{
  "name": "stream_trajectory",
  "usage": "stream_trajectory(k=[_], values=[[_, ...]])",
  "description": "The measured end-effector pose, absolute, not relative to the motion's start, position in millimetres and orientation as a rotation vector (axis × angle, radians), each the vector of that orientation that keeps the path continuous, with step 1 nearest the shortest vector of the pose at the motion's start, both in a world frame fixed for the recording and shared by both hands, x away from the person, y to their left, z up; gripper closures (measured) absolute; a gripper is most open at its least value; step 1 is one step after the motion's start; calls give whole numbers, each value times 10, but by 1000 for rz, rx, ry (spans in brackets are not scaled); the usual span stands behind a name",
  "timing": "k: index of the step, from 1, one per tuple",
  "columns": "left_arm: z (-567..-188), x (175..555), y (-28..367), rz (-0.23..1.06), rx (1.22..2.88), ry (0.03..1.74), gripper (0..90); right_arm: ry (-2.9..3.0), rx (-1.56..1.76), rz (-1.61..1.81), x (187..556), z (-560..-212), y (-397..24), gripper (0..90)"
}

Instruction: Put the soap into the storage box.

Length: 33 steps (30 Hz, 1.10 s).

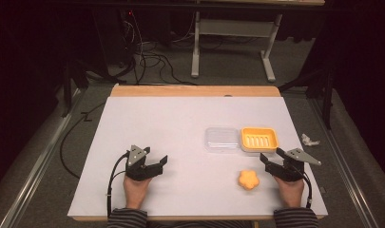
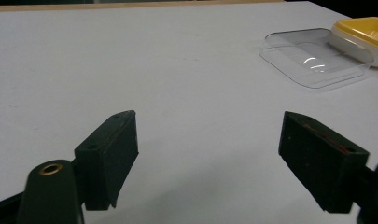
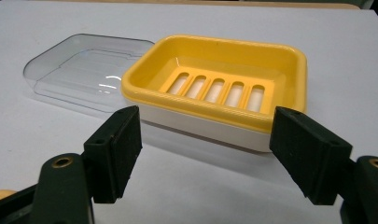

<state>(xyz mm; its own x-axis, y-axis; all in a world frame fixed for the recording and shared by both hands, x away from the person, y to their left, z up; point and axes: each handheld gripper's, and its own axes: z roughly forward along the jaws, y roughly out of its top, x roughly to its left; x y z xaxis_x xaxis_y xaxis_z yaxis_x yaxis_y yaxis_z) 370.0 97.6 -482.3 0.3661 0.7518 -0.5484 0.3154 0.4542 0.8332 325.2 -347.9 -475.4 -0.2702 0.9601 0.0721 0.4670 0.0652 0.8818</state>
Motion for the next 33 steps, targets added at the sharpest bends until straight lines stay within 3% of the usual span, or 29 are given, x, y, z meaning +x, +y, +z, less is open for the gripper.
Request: stream_trajectory(k=[25, 33], values=[[-4825, 3699, 967, 382, 1123, 1217, 208, 1864, 1422, 1148, 3267, -4677, -3456, 280], [-4826, 3701, 965, 384, 1124, 1218, 206, 1911, 1434, 1106, 3177, -4638, -3409, 339]])
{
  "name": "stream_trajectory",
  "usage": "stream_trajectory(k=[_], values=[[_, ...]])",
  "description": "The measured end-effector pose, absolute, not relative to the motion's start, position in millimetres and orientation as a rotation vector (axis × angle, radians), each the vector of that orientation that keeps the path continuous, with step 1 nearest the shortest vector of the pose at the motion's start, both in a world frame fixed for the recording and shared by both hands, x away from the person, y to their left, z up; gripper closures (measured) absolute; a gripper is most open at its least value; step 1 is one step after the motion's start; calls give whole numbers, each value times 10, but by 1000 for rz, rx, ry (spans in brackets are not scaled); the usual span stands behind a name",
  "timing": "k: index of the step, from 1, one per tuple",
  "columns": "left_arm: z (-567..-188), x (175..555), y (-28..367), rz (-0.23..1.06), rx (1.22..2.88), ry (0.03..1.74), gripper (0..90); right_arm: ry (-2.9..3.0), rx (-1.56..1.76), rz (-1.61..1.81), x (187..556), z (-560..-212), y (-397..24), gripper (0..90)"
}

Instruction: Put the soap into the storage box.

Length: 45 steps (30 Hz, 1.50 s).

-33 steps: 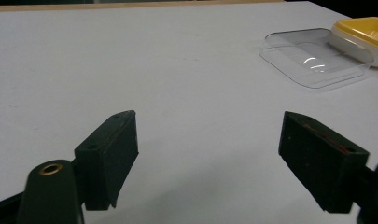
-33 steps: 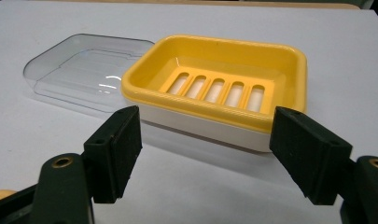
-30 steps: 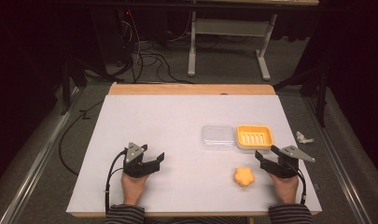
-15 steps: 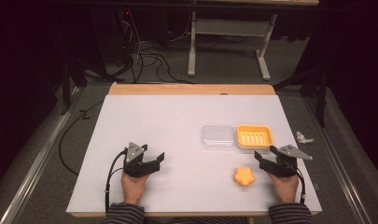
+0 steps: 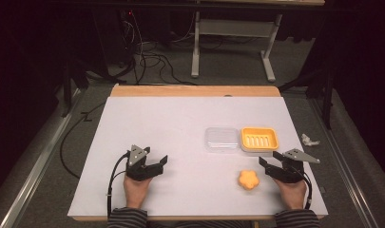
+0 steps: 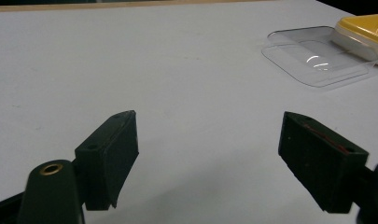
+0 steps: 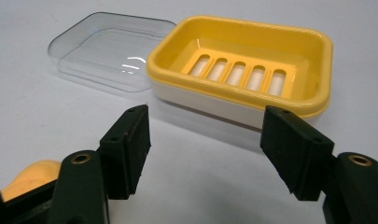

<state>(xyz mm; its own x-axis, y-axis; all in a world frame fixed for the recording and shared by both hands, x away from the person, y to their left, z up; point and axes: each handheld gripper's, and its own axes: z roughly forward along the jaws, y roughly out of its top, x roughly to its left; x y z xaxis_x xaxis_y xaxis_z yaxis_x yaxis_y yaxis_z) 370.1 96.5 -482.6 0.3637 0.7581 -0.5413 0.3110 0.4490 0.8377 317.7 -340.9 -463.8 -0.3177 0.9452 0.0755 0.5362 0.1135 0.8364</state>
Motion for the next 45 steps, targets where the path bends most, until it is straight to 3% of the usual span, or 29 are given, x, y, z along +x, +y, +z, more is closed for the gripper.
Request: stream_trajectory(k=[21, 45], values=[[-4830, 3694, 955, 395, 1135, 1209, 214, 2007, 1350, 1117, 2743, -4399, -3229, 280], [-4828, 3682, 948, 394, 1135, 1197, 207, 2187, 1321, 986, 2716, -4593, -2827, 145]])
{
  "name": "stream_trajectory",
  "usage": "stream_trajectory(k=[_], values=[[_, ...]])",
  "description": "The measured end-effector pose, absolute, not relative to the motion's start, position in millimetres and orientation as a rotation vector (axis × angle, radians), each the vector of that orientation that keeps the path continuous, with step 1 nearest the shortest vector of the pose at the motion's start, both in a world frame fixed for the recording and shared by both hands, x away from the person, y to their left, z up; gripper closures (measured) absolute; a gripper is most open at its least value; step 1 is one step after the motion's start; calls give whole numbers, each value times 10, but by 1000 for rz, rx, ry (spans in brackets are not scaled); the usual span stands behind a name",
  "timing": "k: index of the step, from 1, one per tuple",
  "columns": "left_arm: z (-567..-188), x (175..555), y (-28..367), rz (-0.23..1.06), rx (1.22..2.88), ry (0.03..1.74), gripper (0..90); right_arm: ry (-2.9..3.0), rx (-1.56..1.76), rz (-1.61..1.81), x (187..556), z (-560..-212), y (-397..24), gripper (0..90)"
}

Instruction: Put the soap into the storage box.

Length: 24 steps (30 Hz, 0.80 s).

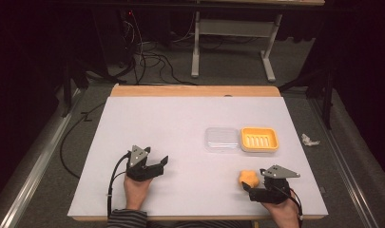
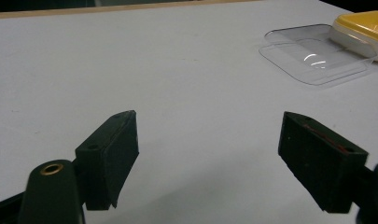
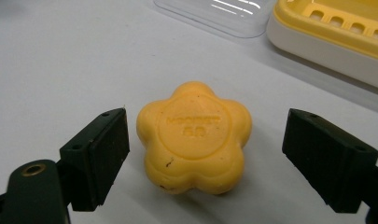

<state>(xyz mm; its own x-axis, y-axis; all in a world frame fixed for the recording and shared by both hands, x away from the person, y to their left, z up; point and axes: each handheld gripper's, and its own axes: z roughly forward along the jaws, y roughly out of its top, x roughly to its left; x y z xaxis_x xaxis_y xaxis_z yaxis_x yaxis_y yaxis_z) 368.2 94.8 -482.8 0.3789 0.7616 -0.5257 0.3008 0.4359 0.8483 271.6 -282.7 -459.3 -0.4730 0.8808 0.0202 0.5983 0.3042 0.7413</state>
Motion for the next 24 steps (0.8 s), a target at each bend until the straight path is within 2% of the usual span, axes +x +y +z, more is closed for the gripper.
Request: stream_trajectory(k=[14, 24], values=[[-4827, 3665, 949, 390, 1143, 1180, 202, 2239, 1330, 921, 2801, -4725, -2704, 148], [-4829, 3652, 938, 398, 1152, 1165, 200, 2264, 1326, 885, 2832, -4764, -2705, 241]])
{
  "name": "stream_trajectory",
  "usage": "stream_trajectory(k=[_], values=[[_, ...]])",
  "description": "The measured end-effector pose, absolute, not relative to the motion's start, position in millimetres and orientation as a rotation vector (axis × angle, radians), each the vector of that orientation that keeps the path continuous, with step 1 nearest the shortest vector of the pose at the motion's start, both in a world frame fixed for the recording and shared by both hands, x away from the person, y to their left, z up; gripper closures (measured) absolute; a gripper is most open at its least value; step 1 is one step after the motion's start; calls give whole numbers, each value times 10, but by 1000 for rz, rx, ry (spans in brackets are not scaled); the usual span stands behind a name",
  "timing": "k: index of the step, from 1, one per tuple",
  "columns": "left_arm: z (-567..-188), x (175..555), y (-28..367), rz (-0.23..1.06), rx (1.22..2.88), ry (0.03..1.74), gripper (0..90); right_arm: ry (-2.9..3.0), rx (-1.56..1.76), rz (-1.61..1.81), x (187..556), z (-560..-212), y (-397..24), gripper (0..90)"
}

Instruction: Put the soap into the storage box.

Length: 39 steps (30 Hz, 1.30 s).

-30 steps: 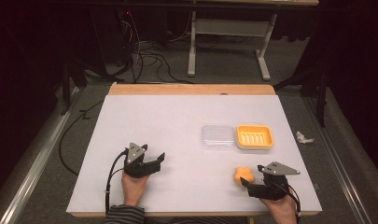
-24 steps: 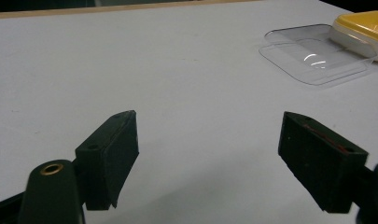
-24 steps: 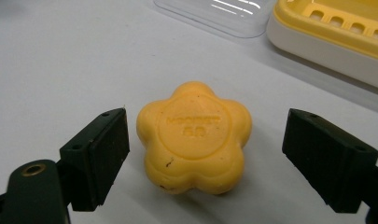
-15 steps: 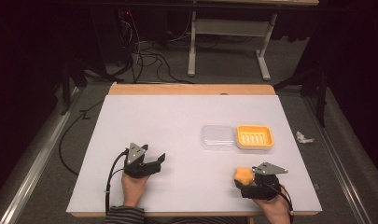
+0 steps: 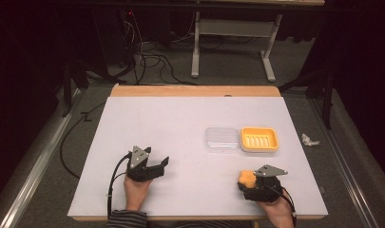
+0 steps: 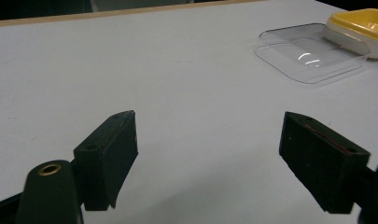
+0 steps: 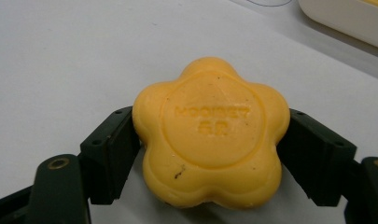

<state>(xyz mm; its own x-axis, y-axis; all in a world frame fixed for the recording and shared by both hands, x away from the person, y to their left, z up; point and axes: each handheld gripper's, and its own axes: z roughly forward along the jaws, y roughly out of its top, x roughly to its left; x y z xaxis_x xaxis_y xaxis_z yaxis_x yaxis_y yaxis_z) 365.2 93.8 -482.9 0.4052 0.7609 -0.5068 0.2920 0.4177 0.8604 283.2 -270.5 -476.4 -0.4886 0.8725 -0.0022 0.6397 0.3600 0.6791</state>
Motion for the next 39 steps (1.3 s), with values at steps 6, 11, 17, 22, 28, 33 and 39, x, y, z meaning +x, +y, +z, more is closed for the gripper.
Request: stream_trajectory(k=[6, 11, 17, 22, 28, 33, 39], values=[[-4830, 3655, 940, 398, 1152, 1169, 203, 2280, 1295, 881, 2855, -4767, -2702, 251], [-4829, 3659, 941, 396, 1150, 1173, 205, 2288, 1285, 879, 2860, -4763, -2707, 255], [-4831, 3661, 943, 398, 1152, 1174, 206, 2293, 1262, 891, 2853, -4768, -2719, 257], [-4830, 3670, 944, 398, 1145, 1184, 210, 2285, 1215, 878, 2826, -4757, -2712, 258], [-4830, 3668, 942, 399, 1145, 1182, 210, 2281, 1200, 887, 2828, -4716, -2724, 259], [-4830, 3667, 942, 398, 1146, 1181, 211, 2274, 1198, 901, 2837, -4663, -2753, 260], [-4831, 3669, 943, 398, 1147, 1181, 212, 2246, 1194, 923, 2837, -4612, -2778, 259]])
